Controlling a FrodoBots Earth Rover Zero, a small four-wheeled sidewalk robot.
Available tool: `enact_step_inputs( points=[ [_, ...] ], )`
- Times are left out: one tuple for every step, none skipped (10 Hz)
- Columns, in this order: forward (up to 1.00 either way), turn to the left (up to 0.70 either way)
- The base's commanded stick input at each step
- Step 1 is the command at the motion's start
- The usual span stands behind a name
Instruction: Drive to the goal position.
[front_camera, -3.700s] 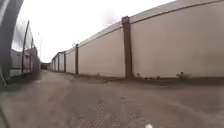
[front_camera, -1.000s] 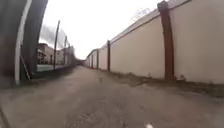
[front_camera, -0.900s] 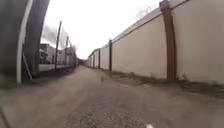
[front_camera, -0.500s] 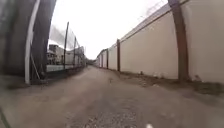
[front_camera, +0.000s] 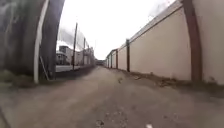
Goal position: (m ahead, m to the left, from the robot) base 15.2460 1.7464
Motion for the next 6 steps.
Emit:
enact_step_inputs(
  points=[
    [0.30,0.00],
    [0.30,0.00],
    [0.30,0.00],
    [0.30,0.00],
    [0.30,0.00],
    [0.30,0.00]
  ],
)
